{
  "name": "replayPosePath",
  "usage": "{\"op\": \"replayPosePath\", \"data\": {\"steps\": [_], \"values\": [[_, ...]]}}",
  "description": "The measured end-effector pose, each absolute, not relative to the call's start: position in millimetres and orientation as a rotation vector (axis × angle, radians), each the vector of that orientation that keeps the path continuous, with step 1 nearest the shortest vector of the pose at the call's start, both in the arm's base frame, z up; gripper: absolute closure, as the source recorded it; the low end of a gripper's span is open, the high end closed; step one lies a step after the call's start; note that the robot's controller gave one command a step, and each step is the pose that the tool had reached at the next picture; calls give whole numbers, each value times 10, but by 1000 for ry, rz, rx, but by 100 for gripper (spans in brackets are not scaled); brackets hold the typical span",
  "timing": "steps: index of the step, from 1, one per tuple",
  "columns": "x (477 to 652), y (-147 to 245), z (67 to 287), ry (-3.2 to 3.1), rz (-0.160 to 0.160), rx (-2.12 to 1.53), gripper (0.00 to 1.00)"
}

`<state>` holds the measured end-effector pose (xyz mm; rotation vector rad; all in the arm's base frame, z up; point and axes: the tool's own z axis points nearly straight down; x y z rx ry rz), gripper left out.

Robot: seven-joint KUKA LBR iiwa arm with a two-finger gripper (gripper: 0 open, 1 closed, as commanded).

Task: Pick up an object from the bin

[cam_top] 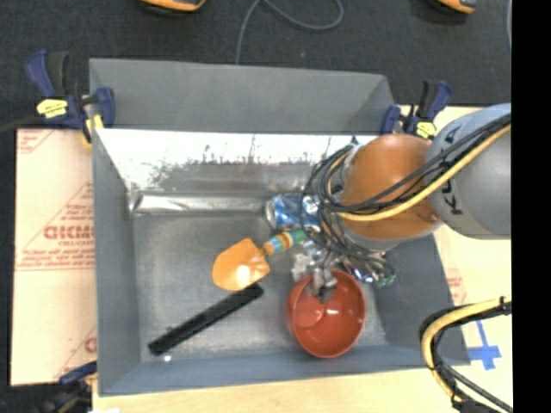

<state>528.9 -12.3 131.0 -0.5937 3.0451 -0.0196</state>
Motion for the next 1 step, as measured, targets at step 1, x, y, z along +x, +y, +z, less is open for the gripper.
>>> {"op": "replayPosePath", "data": {"steps": [1], "values": [[5275,-52,1220,3050,-15,-650,100]]}}
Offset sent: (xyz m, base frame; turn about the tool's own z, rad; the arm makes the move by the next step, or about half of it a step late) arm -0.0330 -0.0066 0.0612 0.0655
